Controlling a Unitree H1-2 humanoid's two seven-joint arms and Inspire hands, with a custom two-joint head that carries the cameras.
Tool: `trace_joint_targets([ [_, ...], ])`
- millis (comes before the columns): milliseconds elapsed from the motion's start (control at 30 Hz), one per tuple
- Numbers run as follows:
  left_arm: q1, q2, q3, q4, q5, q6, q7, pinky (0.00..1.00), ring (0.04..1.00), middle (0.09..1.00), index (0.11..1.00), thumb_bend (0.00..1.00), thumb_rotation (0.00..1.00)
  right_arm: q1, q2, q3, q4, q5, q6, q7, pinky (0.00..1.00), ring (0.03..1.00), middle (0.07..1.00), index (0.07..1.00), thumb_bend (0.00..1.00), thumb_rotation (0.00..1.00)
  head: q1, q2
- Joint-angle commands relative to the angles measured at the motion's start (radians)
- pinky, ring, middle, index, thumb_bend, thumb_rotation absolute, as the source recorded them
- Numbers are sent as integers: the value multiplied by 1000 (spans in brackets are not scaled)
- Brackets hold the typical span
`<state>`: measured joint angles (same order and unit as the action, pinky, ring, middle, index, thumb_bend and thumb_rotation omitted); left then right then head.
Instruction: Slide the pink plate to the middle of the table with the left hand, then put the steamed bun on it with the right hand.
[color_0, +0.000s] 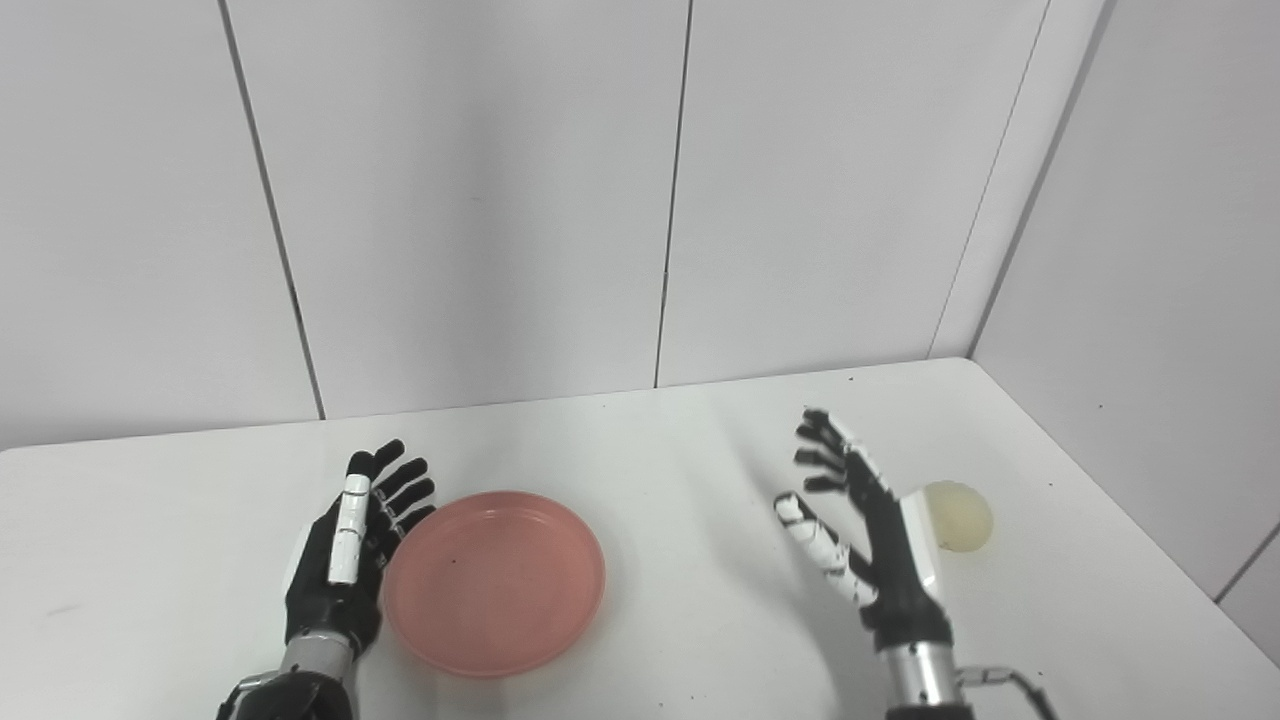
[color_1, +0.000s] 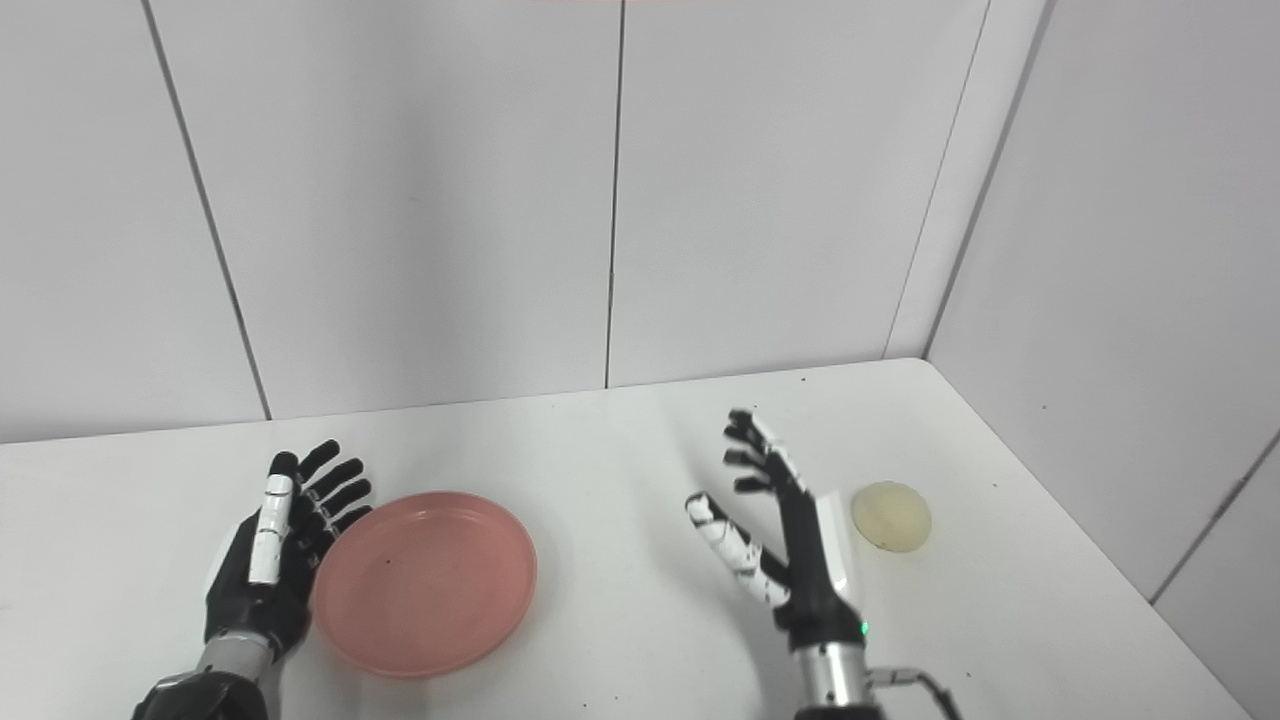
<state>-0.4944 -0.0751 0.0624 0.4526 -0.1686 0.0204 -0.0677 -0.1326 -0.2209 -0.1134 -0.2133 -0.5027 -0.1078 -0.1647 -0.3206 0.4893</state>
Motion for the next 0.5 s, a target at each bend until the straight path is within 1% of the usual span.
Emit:
trace_joint_targets([
  [0,-14,0,-6,13,4,9,-1,740,793,791,809,699,847,-48,-58,-4,-82,-111,96,53,711,791,820,861,729,885,1,-2],
  [33,-15,0,-7,15,5,7,-1,734,790,790,810,697,850,-55,-85,-4,-98,-155,137,84,738,804,829,864,752,877,3,-2],
  [100,-15,-4,-6,15,3,7,1,730,787,788,808,695,849,-68,-126,-6,-114,-202,201,135,780,832,845,869,760,850,8,-3],
  [133,-16,-6,-5,13,2,8,2,723,786,784,803,693,845,-73,-139,-9,-120,-212,227,156,806,851,848,858,771,788,8,-3],
  [233,-18,-9,-3,16,0,7,2,727,786,779,804,690,839,-94,-190,-13,-112,-251,292,211,842,861,849,840,777,708,13,-5],
  [333,-19,-9,-7,12,5,12,3,726,788,782,805,681,851,-116,-240,-12,-86,-291,335,252,872,863,849,836,783,688,16,-6],
  [400,-20,-8,-8,15,8,11,4,717,787,779,806,679,856,-127,-270,-14,-51,-310,337,248,890,848,840,829,800,654,18,-7],
  [467,-23,-8,-7,25,7,4,2,716,783,770,810,670,858,-139,-293,-13,-26,-325,347,252,913,832,832,821,835,654,20,-7],
])
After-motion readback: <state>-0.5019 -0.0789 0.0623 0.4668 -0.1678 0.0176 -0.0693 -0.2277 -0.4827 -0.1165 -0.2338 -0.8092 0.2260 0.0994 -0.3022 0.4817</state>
